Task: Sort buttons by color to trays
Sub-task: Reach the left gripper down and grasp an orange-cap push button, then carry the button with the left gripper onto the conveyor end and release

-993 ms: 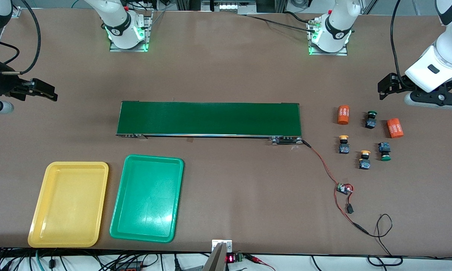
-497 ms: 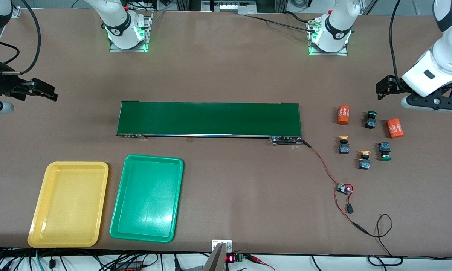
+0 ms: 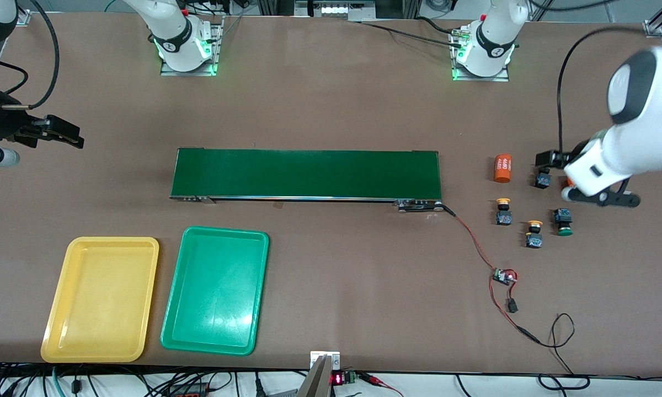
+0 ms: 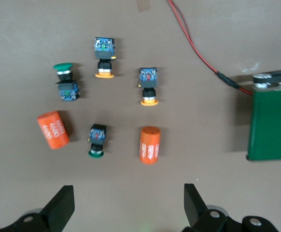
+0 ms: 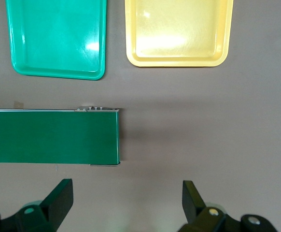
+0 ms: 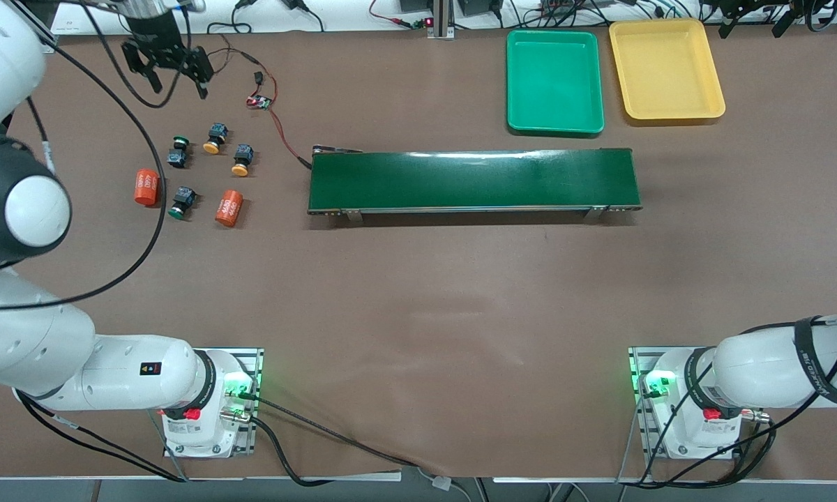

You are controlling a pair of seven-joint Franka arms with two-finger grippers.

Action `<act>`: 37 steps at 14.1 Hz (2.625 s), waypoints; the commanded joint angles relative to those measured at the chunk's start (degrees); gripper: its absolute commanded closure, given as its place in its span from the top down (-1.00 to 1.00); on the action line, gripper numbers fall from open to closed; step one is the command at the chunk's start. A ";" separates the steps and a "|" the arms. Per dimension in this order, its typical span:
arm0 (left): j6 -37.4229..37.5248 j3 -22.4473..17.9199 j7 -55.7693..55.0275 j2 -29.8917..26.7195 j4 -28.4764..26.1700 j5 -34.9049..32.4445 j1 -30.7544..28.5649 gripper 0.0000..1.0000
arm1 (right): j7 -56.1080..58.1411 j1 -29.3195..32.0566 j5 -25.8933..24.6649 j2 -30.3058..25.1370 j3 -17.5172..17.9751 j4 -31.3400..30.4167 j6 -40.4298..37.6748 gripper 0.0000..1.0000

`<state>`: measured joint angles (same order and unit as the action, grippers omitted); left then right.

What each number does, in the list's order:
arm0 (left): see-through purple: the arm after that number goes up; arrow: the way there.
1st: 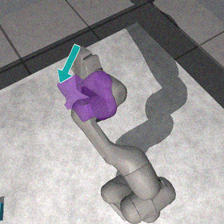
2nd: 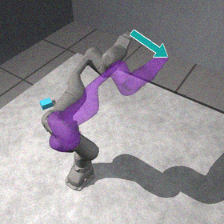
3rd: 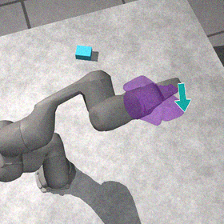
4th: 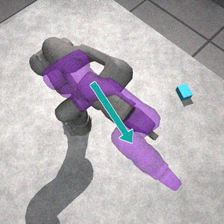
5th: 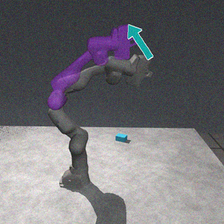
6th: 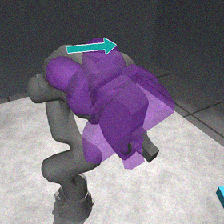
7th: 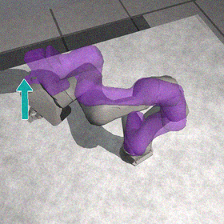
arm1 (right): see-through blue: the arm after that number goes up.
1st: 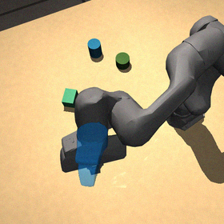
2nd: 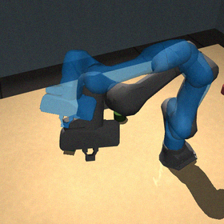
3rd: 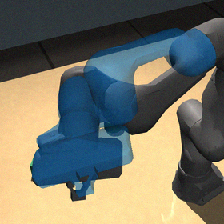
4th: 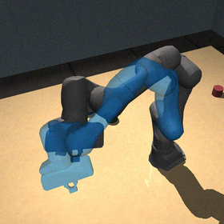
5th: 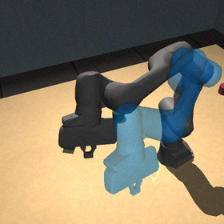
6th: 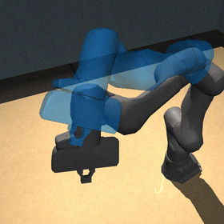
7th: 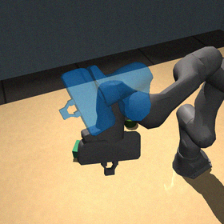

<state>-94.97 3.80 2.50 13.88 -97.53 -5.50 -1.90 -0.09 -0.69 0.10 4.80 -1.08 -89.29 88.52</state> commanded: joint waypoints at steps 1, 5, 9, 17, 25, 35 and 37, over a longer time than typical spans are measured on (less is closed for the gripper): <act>-4.85 0.07 0.57 5.36 0.94 0.49 -0.47 1.00 | 0.62 0.25 0.25 0.47 -0.06 1.22 -0.46 1.00; -13.19 -0.02 0.57 10.72 0.50 0.14 -0.56 1.00 | 0.44 0.34 0.08 0.47 -0.15 1.22 -0.46 1.00; -18.04 -0.02 0.57 15.47 0.24 0.14 -0.64 1.00 | 0.44 0.17 0.16 0.47 -0.06 1.22 -0.46 1.00; -42.19 -0.11 0.49 15.92 -15.13 0.05 -0.73 1.00 | 0.36 0.25 0.25 0.47 -0.06 1.22 -0.46 1.00; -45.31 -0.02 0.75 16.10 -17.61 0.05 -1.00 -0.64 | 0.53 0.34 0.25 0.47 -0.15 1.22 -0.46 1.00; -14.26 18.33 -8.00 14.16 -0.46 0.40 0.85 -0.79 | 0.27 0.17 0.25 0.83 -0.15 1.22 -0.46 1.00; -18.56 20.63 -15.74 14.60 -2.83 0.31 3.03 -0.77 | 0.27 -0.10 0.17 0.83 -0.06 1.31 -0.37 1.00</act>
<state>-110.33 22.92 -7.68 27.45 -98.86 -5.50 -0.12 -0.09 -0.70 0.09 5.00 -1.24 -89.25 88.52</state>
